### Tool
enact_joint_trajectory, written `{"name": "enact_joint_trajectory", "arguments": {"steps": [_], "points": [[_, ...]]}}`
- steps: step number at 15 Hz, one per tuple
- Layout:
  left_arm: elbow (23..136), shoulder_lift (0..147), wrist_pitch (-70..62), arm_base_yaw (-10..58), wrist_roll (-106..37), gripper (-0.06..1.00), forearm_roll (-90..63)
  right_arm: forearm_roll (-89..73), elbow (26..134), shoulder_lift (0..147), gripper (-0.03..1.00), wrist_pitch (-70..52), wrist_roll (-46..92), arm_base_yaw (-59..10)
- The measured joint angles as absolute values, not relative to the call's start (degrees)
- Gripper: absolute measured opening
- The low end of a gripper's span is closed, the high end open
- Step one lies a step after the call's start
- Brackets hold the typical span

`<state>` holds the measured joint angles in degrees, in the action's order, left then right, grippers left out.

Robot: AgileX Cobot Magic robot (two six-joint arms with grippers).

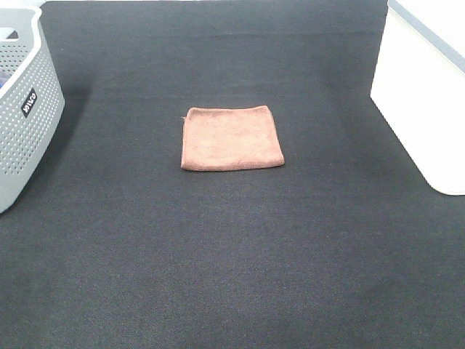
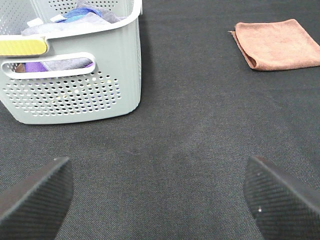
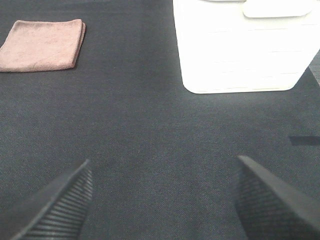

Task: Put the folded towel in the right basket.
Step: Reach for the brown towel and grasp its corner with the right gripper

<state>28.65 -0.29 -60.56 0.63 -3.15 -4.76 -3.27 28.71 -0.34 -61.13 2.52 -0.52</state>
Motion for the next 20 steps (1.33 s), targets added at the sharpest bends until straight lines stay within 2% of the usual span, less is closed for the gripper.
{"name": "enact_joint_trajectory", "arguments": {"steps": [20], "points": [[28.6,-0.3,-60.6,0.6,-3.2,0.87,-4.8,-3.3,28.7,-0.3,0.73,-61.1,2.5,-0.5]]}}
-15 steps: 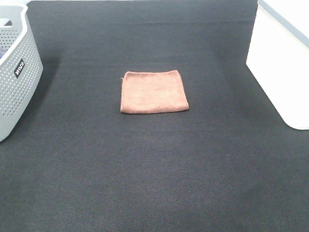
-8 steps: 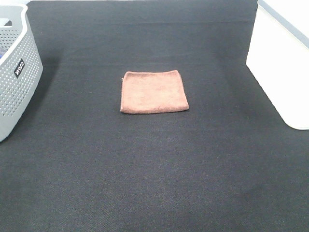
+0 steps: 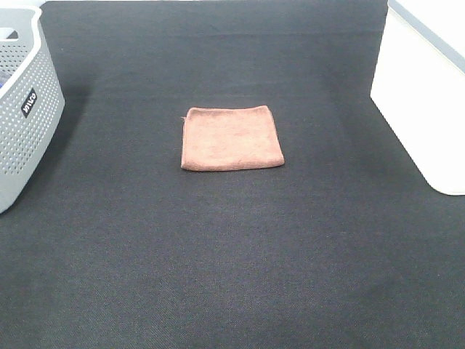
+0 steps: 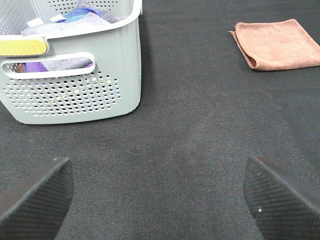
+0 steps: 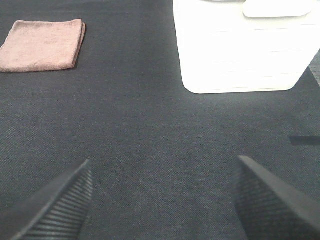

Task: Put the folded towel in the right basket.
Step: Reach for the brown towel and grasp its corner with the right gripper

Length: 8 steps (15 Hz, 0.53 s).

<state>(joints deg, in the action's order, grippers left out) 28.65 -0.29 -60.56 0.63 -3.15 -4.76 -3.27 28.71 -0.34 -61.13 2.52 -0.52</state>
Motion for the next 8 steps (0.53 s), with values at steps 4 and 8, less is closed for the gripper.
{"name": "enact_joint_trajectory", "arguments": {"steps": [4,8], "points": [[28.6,-0.3,-60.6,0.6,-3.2,0.87,-4.8,-3.3,28.7,-0.3,0.73,-61.1,2.5,-0.5],[28.6,-0.3,-60.6,0.6,-3.2,0.87,-4.8,-3.3,28.7,-0.3,0.73,-61.1,2.5,-0.5]]}}
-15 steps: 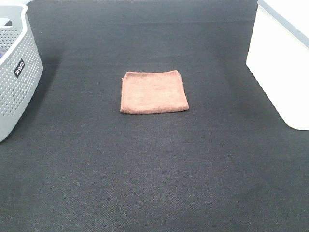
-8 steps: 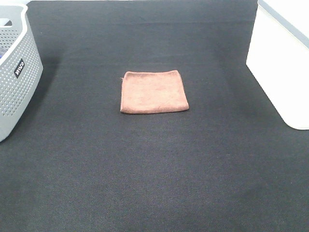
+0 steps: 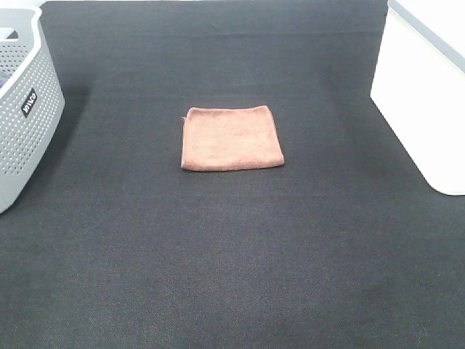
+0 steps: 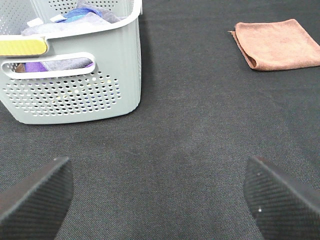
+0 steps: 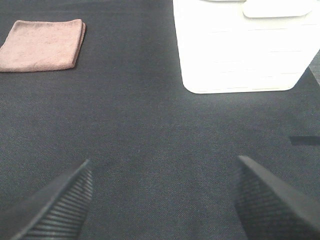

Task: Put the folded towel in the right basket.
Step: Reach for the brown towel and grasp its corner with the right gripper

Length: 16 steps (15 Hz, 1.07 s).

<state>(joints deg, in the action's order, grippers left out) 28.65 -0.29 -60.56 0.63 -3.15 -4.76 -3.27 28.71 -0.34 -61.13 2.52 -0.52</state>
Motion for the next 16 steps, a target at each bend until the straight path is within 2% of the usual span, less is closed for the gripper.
{"name": "enact_joint_trajectory", "arguments": {"steps": [16], "points": [[28.6,-0.3,-60.6,0.6,-3.2,0.87,-4.8,-3.3,28.7,-0.3,0.73,-61.1,2.5,-0.5]]}}
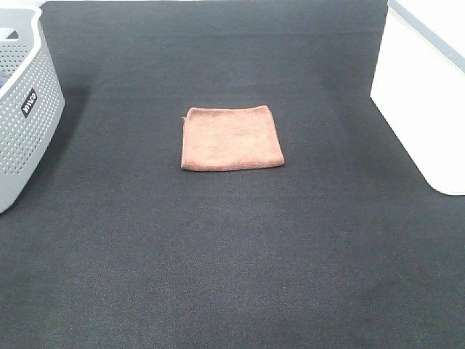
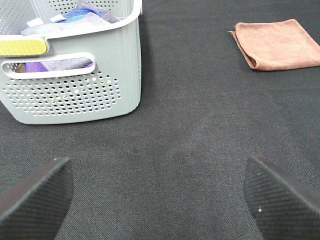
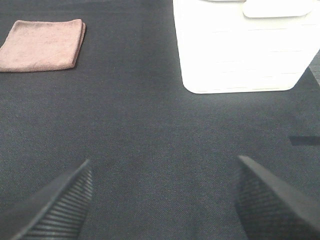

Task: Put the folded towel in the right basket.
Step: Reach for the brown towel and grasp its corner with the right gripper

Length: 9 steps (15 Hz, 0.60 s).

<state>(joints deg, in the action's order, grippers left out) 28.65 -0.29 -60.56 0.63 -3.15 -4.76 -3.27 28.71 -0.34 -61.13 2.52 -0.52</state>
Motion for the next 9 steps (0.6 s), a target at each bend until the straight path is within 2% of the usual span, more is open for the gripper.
{"name": "enact_joint_trajectory", "arguments": {"steps": [9], "points": [[28.6,-0.3,-60.6,0.6,-3.2,0.87,-4.8,-3.4,28.7,-0.3,0.73,-61.1,2.5,-0.5]]}}
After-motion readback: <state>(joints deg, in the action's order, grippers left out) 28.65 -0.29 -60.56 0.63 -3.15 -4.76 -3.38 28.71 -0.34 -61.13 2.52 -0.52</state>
